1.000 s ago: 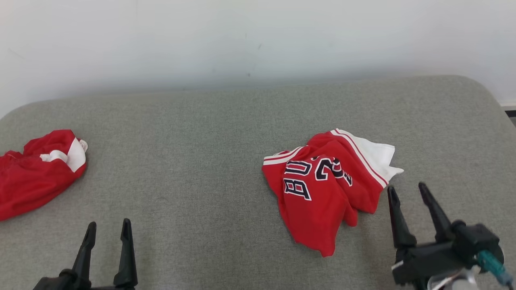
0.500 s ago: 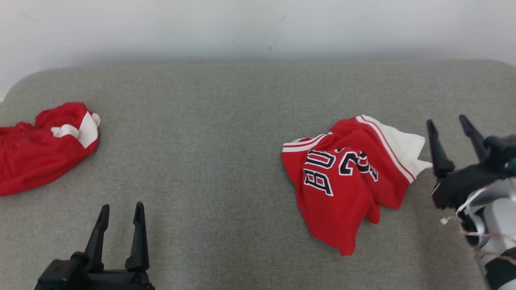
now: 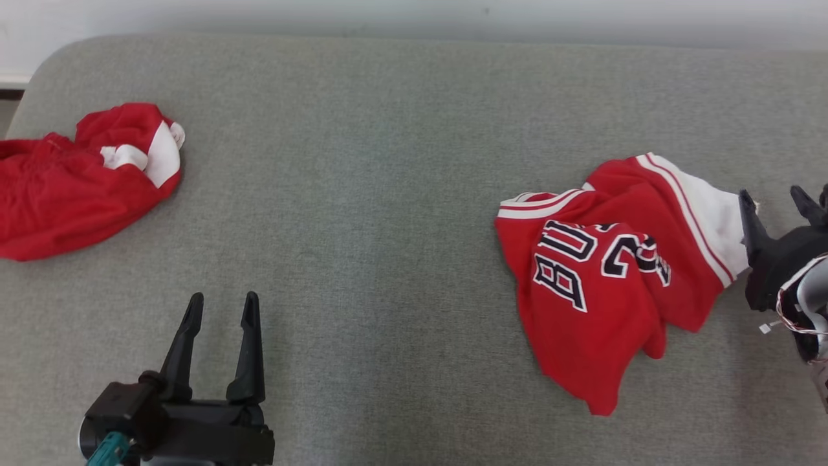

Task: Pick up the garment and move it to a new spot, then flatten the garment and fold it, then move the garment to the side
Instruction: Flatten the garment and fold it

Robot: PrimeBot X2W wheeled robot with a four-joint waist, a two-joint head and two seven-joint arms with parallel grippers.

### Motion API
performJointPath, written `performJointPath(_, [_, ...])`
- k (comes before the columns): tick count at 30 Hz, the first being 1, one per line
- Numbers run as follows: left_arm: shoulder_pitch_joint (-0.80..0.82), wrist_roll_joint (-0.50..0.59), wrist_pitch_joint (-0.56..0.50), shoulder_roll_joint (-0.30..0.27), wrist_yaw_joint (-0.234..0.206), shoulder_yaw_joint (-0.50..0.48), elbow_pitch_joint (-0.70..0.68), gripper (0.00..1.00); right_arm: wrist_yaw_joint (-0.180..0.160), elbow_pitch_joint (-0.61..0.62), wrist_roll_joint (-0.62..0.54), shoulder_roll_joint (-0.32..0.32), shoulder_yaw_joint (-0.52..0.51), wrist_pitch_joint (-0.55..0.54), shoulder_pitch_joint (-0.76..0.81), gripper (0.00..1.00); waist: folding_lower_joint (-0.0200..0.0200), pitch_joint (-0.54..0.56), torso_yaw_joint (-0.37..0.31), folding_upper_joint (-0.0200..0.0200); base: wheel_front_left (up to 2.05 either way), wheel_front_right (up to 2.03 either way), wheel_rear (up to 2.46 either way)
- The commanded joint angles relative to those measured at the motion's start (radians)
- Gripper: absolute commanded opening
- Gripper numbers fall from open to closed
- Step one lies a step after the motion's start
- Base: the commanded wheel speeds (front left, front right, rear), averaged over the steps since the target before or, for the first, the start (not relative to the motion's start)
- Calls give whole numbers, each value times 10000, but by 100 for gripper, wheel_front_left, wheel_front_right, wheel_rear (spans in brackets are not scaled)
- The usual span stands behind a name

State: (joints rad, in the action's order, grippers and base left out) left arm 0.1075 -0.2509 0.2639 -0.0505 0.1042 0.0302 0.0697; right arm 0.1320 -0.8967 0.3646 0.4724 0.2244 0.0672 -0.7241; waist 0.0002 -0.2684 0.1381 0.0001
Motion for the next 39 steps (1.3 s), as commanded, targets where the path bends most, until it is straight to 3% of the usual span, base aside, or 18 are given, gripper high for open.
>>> performJointPath(1, [176,-89,9,-1,-39,30,21,100,-25,-199,104,71,57,19,-108,100,-2,-234,246,-1,0,0,0])
performJointPath(12, [478,-9,9,0,-38,76,93,100,-24,-1924,912,-12,770,-29,-585,100,-2,-548,614,-1,0,0,0])
performJointPath(13, [467,-3,9,0,-39,67,105,100,-24,-2034,1008,-58,839,-86,-582,5,-2,-530,628,-1,0,0,0])
performJointPath(14, [453,0,9,-1,-57,46,110,100,-25,-2120,1073,-74,898,-81,-602,0,-2,-499,633,-1,0,0,0])
performJointPath(26, [97,-216,9,-1,-158,64,166,100,-25,-2069,1172,882,1345,1225,-2074,0,-2,260,503,-1,0,0,0])
performJointPath(39, [-602,-298,9,1,-191,-458,112,100,-25,-1646,430,1325,2036,1547,-4617,0,-2,1355,612,-1,0,0,0])
